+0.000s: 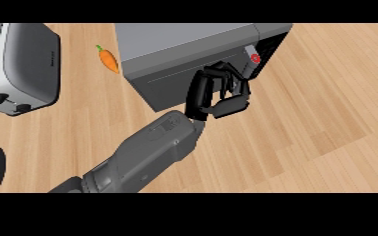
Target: Pick up the milk, place it into the microwave and close the microwave
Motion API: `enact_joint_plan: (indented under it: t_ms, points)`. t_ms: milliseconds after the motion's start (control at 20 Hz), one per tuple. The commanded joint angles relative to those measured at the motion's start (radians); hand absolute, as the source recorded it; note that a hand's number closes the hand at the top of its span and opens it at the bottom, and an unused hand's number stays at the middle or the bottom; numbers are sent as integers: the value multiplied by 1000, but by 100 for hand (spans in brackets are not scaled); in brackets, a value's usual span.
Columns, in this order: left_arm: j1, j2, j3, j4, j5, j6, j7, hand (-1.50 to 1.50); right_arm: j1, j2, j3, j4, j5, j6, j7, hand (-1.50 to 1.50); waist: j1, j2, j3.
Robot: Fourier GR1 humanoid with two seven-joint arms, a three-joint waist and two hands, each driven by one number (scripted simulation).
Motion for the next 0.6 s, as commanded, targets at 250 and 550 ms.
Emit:
enact_joint_plan:
  t_ms: [250,550]
  points:
    - [-82,0,27,102,44,-26,28,150,-16,-29,-14,5,-48,17,21,-150,-8,14,-2]
    - [-85,0,20,108,64,-25,13,150,-21,-43,-22,6,-76,32,26,-150,-18,14,-1]
